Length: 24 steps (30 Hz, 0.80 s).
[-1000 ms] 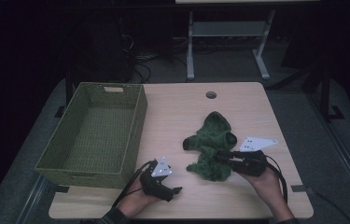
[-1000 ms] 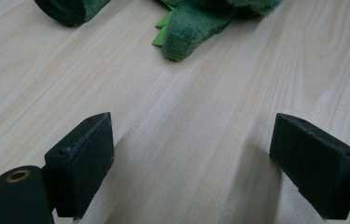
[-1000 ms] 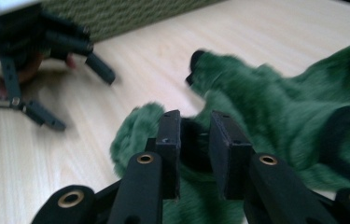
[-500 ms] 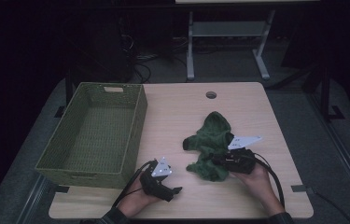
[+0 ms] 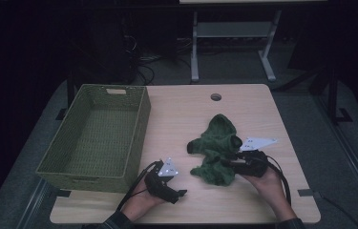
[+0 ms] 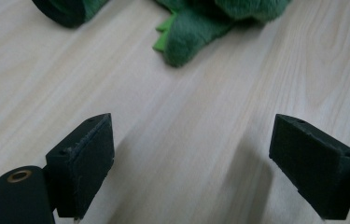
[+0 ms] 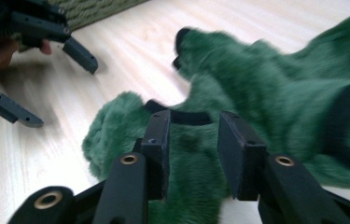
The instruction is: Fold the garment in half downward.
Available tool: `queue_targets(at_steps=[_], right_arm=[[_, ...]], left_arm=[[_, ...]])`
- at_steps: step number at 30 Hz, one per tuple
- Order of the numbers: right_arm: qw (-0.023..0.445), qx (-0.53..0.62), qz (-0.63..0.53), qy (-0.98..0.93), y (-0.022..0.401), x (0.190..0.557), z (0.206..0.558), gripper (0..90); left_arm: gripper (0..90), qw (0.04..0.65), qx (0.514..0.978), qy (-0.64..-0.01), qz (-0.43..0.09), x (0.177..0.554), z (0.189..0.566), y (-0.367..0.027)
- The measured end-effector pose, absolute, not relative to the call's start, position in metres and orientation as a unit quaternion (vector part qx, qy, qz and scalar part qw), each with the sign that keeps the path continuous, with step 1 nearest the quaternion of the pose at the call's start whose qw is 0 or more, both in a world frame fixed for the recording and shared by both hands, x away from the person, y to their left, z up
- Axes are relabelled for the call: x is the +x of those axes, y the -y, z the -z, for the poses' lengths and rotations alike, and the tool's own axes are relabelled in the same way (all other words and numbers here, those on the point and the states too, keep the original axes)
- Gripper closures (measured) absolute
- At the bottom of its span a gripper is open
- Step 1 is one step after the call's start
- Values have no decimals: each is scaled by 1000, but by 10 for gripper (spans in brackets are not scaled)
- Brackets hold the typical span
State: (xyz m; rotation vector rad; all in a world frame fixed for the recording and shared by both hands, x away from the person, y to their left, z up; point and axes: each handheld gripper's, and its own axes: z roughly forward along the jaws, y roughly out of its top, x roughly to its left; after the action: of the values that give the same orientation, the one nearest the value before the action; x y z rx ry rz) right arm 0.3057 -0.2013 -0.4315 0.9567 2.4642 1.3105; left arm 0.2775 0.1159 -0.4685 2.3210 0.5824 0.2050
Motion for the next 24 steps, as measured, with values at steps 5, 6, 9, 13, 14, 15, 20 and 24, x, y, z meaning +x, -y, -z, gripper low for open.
queue_targets(at_steps=[5, 6, 9, 13, 14, 15, 20, 24], right_arm=[[110, 341, -448, -819, 214, 310, 421, 629], [111, 347, -449, -816, 217, 311, 419, 627], [114, 358, -446, -812, 224, 316, 416, 618], [116, 369, -445, -808, 228, 322, 413, 621], [119, 370, -446, -806, 231, 327, 411, 621], [118, 373, -445, -806, 231, 329, 411, 621], [119, 384, -445, -800, 232, 347, 405, 620], [118, 388, -445, -799, 229, 361, 403, 613]], left_arm=[[138, 374, 895, -232, -79, 285, 459, -112], [140, 379, 892, -233, -80, 290, 453, -110], [147, 386, 888, -237, -79, 296, 447, -107], [197, 405, 879, -241, -73, 309, 435, -102], [209, 412, 876, -240, -74, 314, 429, -99], [225, 421, 872, -238, -75, 316, 426, -97], [329, 438, 871, -212, -66, 322, 417, -80], [501, 458, 870, -179, -47, 328, 412, -61]])
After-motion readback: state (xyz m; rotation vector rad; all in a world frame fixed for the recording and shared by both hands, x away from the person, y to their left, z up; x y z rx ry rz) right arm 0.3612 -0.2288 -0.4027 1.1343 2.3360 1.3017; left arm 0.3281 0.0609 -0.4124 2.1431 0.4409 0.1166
